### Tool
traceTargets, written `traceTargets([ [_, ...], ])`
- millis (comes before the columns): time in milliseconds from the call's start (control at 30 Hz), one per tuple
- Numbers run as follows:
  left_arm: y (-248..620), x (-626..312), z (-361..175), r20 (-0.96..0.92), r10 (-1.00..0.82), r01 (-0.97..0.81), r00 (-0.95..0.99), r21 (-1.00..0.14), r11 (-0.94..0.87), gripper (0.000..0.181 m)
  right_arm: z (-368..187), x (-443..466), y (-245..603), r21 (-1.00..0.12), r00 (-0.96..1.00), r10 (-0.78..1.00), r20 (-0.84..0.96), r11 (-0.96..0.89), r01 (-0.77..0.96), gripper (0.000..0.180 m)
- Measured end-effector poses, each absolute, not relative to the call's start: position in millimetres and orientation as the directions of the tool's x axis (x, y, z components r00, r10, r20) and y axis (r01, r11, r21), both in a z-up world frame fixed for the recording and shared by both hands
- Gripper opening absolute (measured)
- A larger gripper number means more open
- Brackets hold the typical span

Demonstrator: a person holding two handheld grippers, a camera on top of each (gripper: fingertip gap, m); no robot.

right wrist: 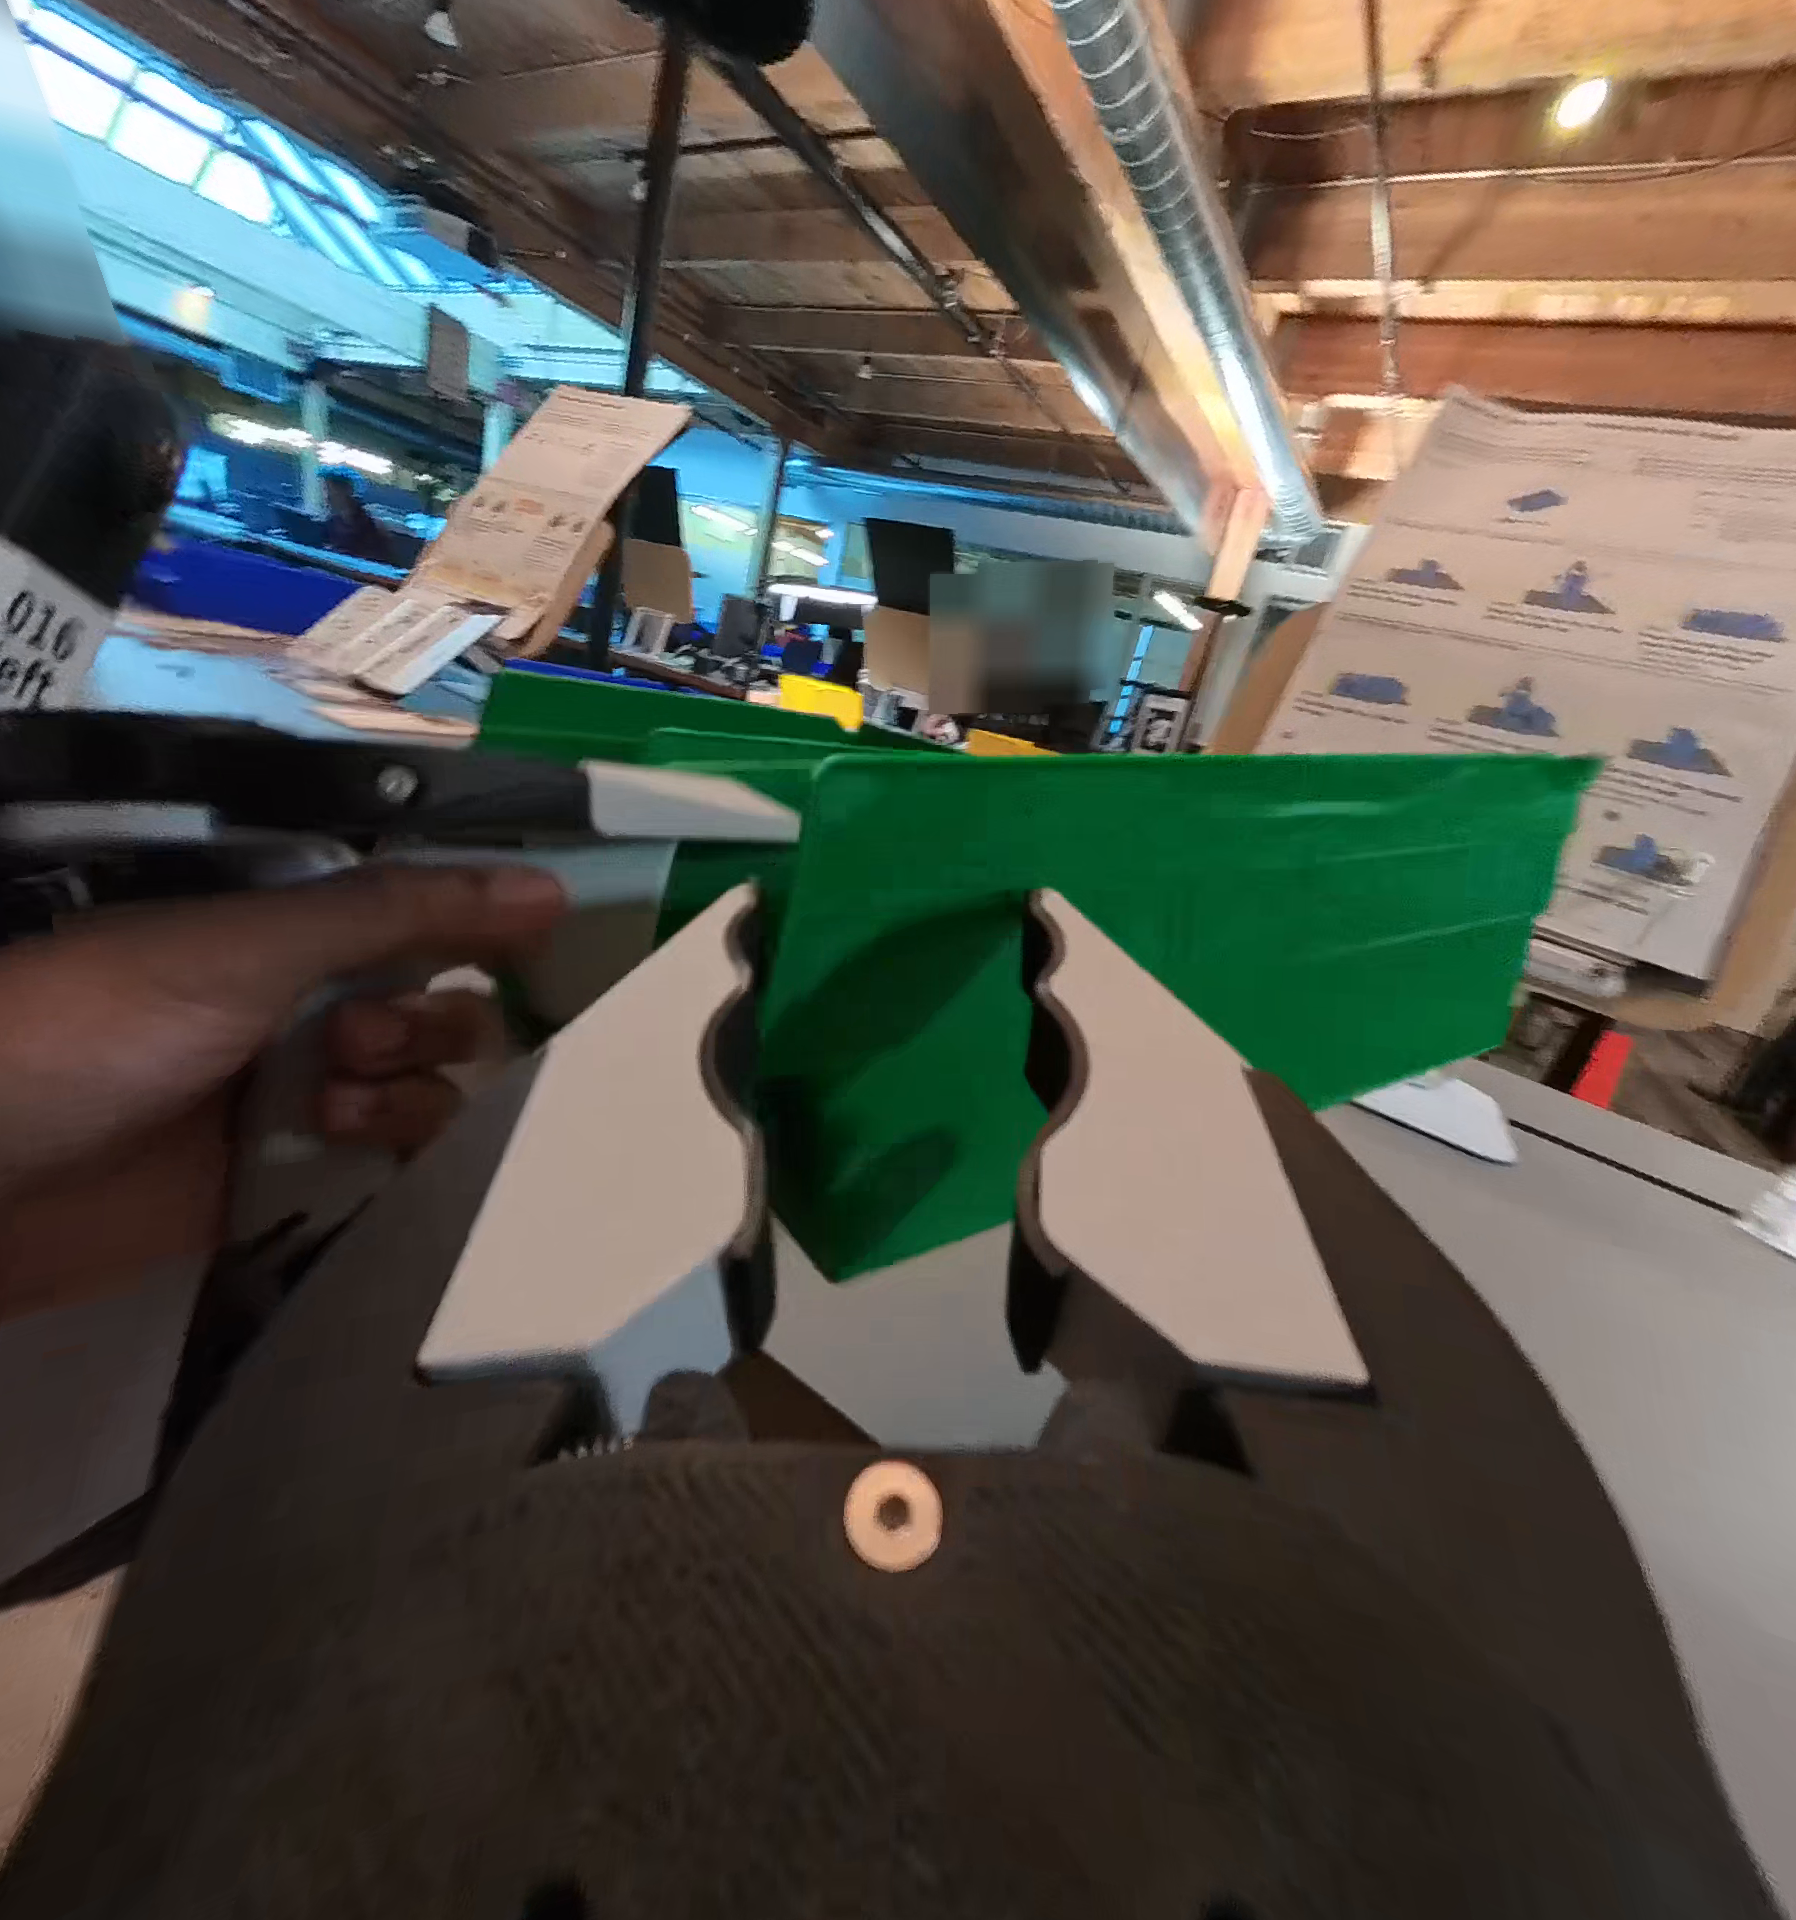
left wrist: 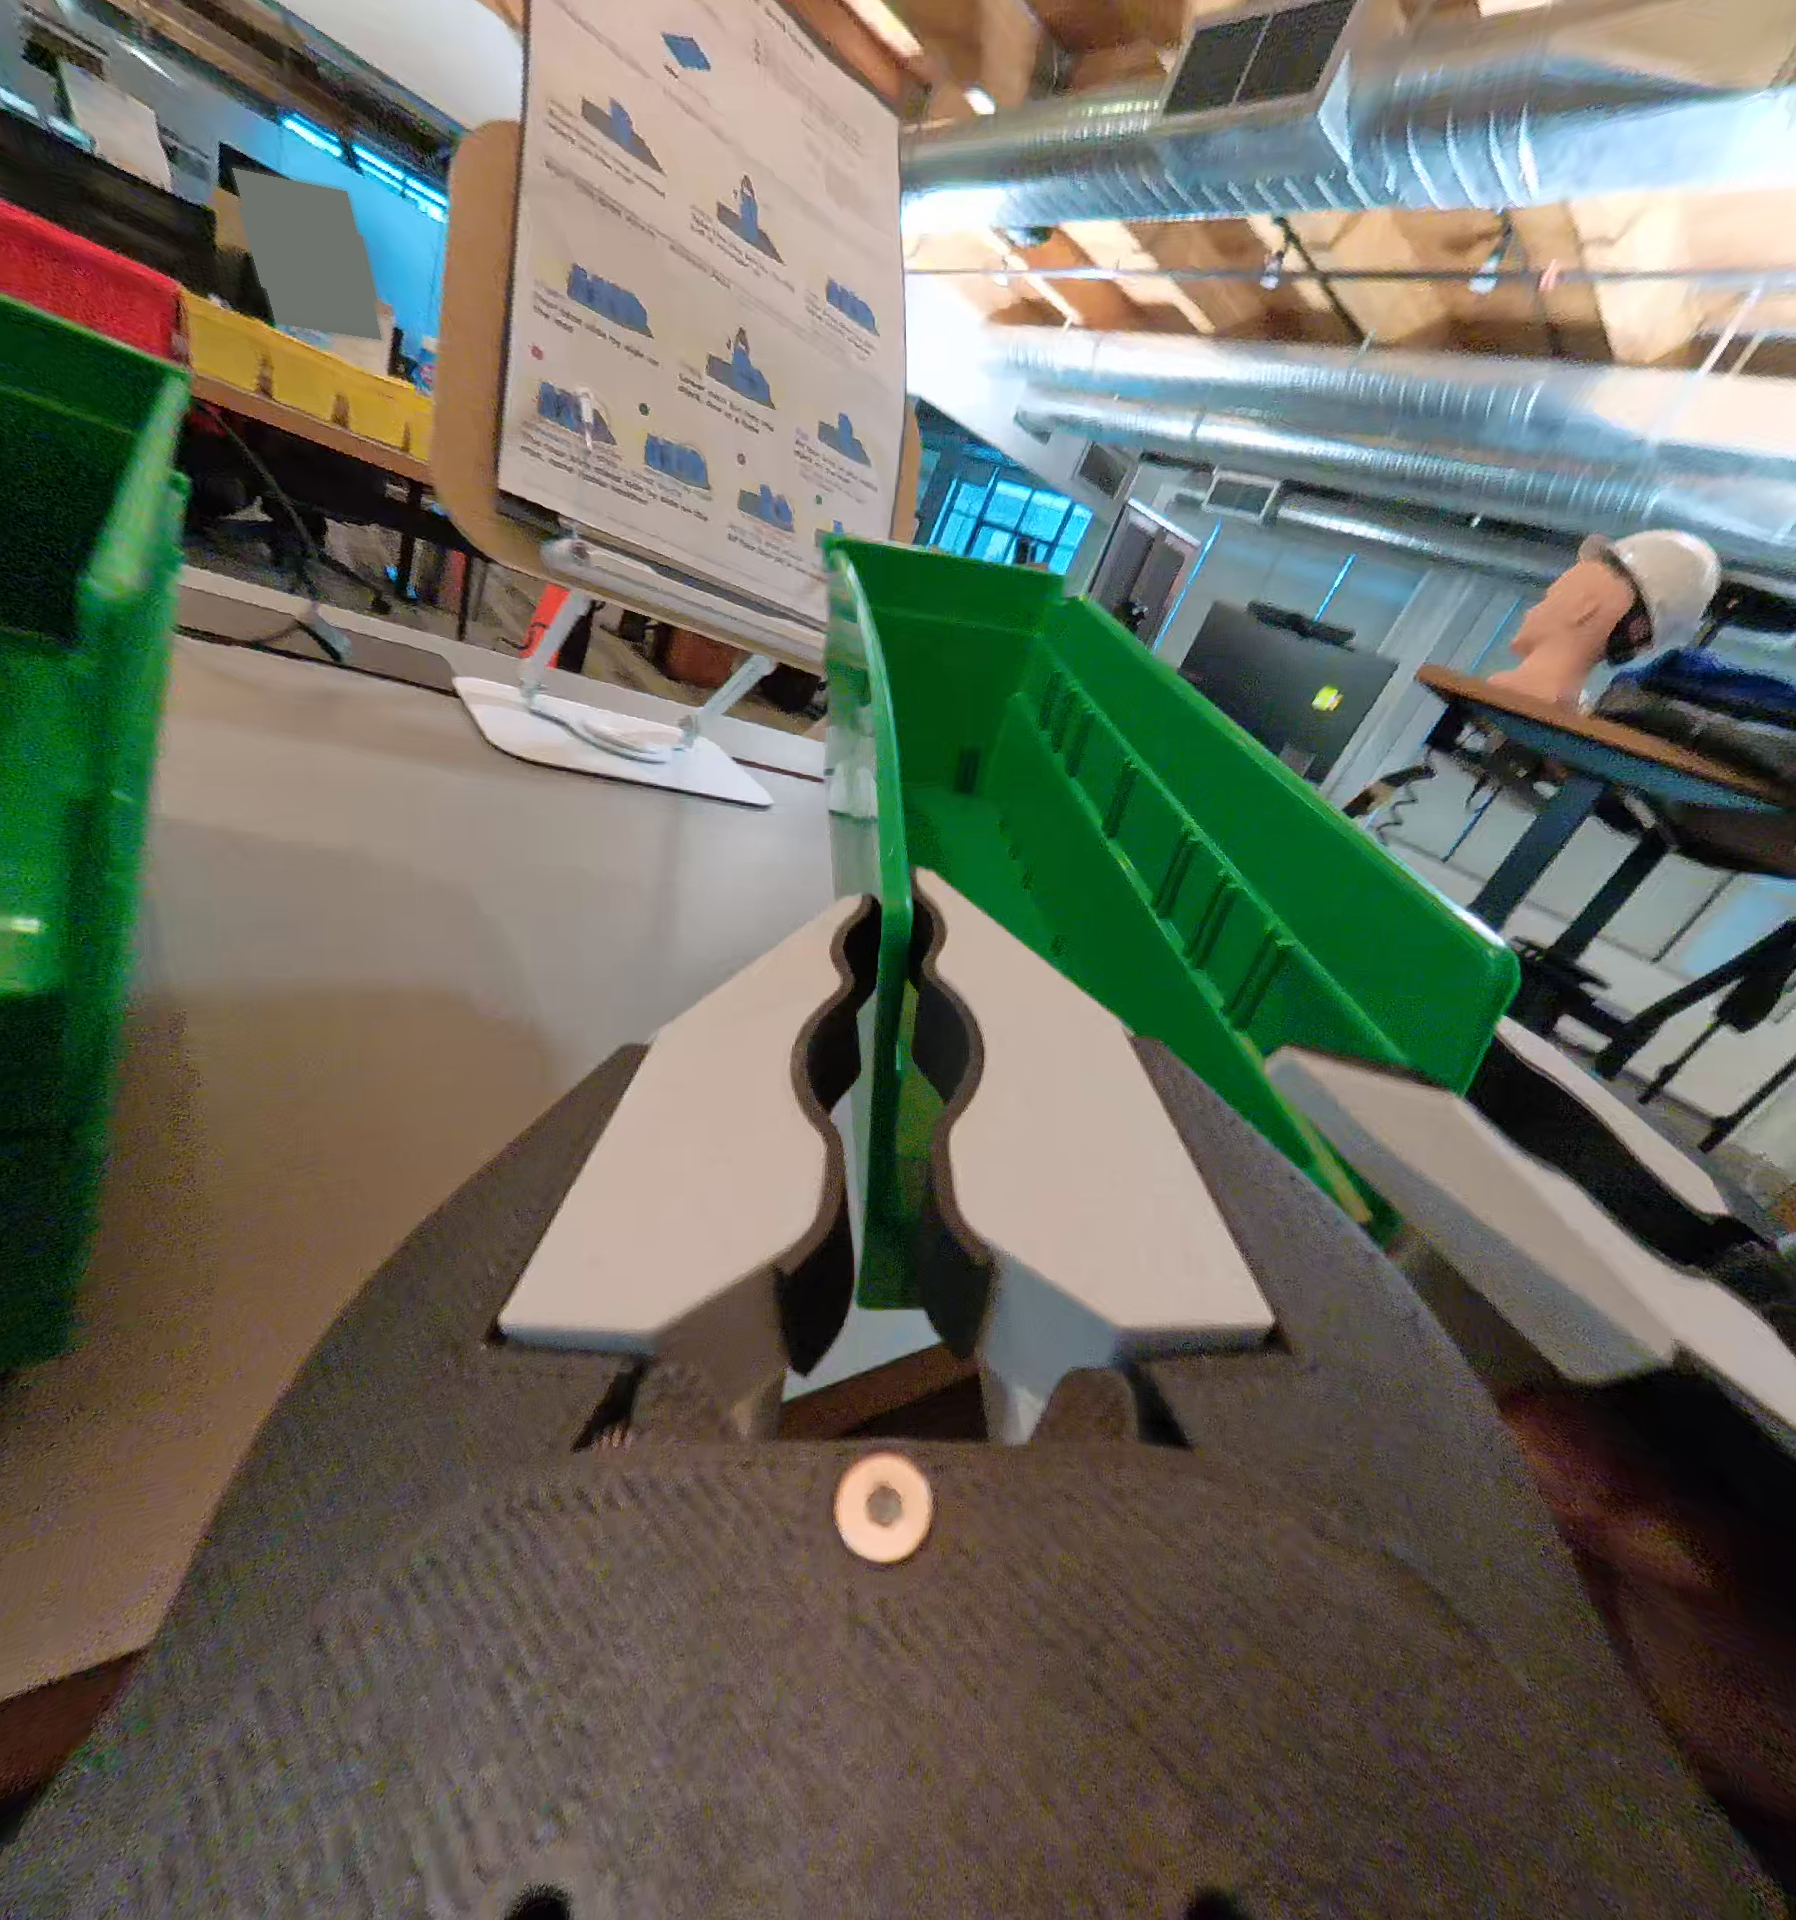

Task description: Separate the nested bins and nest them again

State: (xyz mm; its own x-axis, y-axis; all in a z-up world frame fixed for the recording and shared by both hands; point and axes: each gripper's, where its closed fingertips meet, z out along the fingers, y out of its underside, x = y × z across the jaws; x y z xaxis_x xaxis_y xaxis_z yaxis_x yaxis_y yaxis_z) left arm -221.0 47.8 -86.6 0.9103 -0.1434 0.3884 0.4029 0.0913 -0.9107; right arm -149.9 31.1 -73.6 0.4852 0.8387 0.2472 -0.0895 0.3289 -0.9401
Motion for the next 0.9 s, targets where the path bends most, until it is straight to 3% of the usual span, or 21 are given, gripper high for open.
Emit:
traceTargets([
  [100, 31.0, -247.2, -56.3, 0.315, -0.114, 0.332, 0.942, -0.922, 0.198, 0.001, -77.8, -164.2, 21.6, -0.955, 0.412, 0.885, 0.217, 0.280, -0.098, 0.071],
  [233, 12.1, -292.9, 1.0, 0.173, 0.016, 0.160, 0.985, -0.938, 0.309, 0.001, -88.4, -175.5, 27.9, -0.976, 0.384, 0.912, 0.147, 0.197, -0.094, 0.065],
  [333, 11.0, -341.5, 27.5, 0.133, 0.131, 0.095, 0.982, -0.959, 0.267, 0.001, -97.4, -184.7, 35.2, -0.986, 0.362, 0.925, 0.114, 0.150, -0.073, 0.064],
  [533, -6.3, -409.9, 4.0, 0.195, 0.330, 0.115, 0.924, -0.962, 0.248, 0.000, -113.2, -198.0, 43.5, -0.993, 0.349, 0.931, 0.109, 0.118, -0.004, 0.062],
  [900, 11.8, -426.8, -26.8, 0.180, 0.390, 0.128, 0.903, -0.979, 0.157, 0.000, -121.3, -192.0, 45.0, -0.993, 0.343, 0.932, 0.116, 0.113, 0.029, 0.058],
])
